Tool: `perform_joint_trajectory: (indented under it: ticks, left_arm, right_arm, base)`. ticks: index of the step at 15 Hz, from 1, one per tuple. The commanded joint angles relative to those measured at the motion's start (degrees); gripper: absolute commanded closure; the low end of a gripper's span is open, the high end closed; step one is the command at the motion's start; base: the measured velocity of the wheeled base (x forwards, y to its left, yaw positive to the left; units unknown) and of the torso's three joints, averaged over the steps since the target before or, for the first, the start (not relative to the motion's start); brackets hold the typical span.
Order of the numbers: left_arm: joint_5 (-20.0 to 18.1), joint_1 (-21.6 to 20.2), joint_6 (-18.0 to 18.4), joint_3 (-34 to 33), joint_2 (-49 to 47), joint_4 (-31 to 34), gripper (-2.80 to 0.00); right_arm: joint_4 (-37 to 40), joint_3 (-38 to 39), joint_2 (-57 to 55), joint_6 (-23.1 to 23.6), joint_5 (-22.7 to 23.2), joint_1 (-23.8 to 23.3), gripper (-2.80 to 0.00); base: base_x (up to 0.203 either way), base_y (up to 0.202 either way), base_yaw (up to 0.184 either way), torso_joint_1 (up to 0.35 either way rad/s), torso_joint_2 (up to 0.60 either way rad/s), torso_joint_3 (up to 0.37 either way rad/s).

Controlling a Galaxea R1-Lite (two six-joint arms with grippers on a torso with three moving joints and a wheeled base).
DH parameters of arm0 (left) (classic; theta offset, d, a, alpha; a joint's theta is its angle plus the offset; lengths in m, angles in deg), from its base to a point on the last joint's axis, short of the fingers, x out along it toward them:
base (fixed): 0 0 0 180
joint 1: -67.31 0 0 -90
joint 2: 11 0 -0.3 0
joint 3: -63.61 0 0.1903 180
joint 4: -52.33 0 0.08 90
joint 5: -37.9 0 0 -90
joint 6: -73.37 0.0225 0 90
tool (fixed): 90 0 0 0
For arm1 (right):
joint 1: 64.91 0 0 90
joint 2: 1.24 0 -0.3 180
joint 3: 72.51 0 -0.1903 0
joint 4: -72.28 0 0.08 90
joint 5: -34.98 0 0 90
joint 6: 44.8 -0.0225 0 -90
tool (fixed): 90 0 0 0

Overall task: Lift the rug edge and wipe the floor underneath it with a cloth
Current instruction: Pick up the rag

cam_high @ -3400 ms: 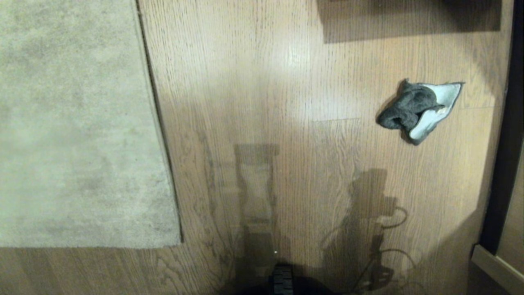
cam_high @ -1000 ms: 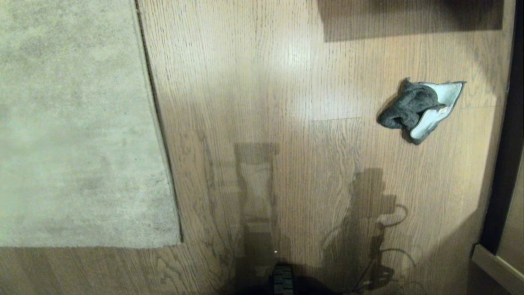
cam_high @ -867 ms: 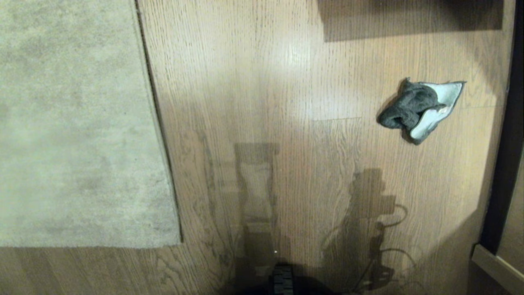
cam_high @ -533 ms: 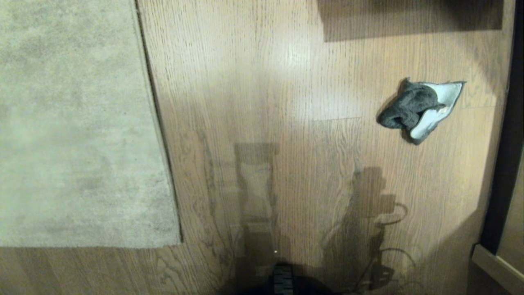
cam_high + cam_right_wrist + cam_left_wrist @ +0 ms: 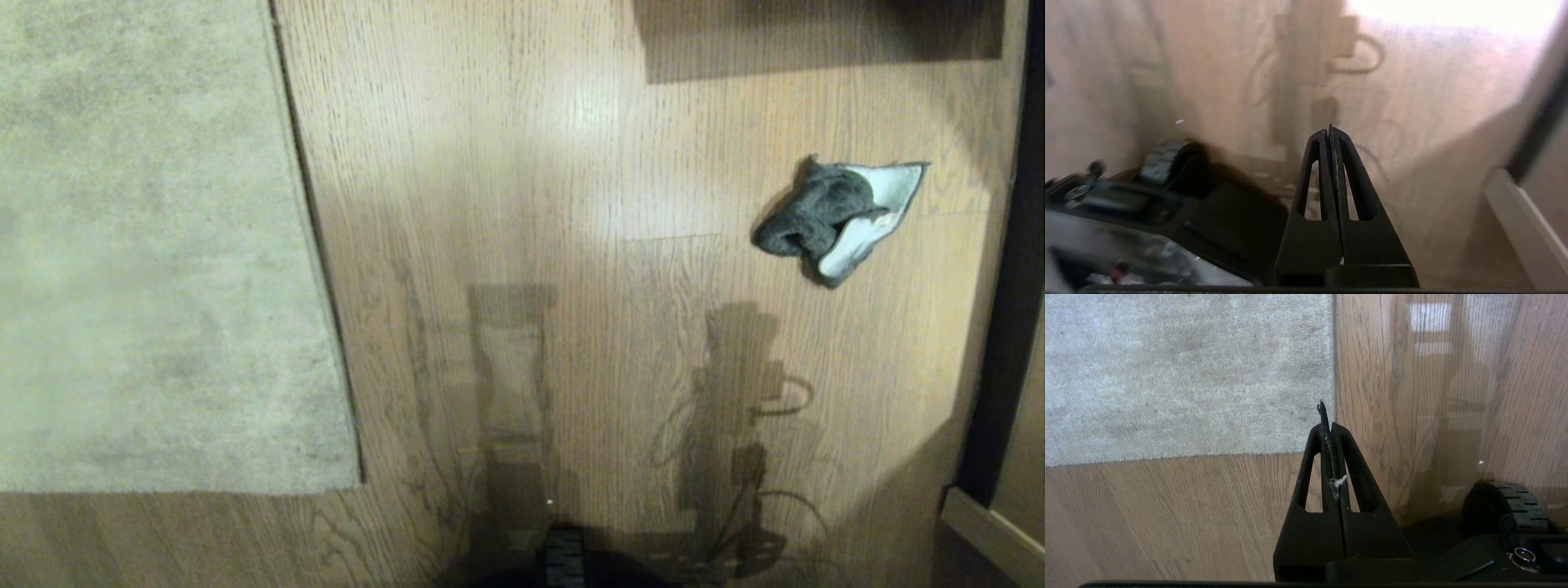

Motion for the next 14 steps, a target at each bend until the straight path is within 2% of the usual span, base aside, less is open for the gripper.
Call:
perform_joint_trajectory:
  ticks: [1, 14]
  left_arm:
    - [0.0, 0.1, 0.0, 0.0, -0.1, 0.0, 0.0]
    - [0.0, 0.0, 0.0, 0.0, -0.1, 0.0, 0.0]
  right_arm:
    - [-2.3, -0.7, -6.4, 0.0, 0.1, 1.4, 0.0]
    - [-28.4, -1.8, -35.6, 0.3, 0.1, 1.6, 0.0]
  base:
    - [0.0, 0.0, 0.0, 0.0, 0.0, 0.0]
    - [0.0, 0.0, 0.0, 0.0, 0.0, 0.0]
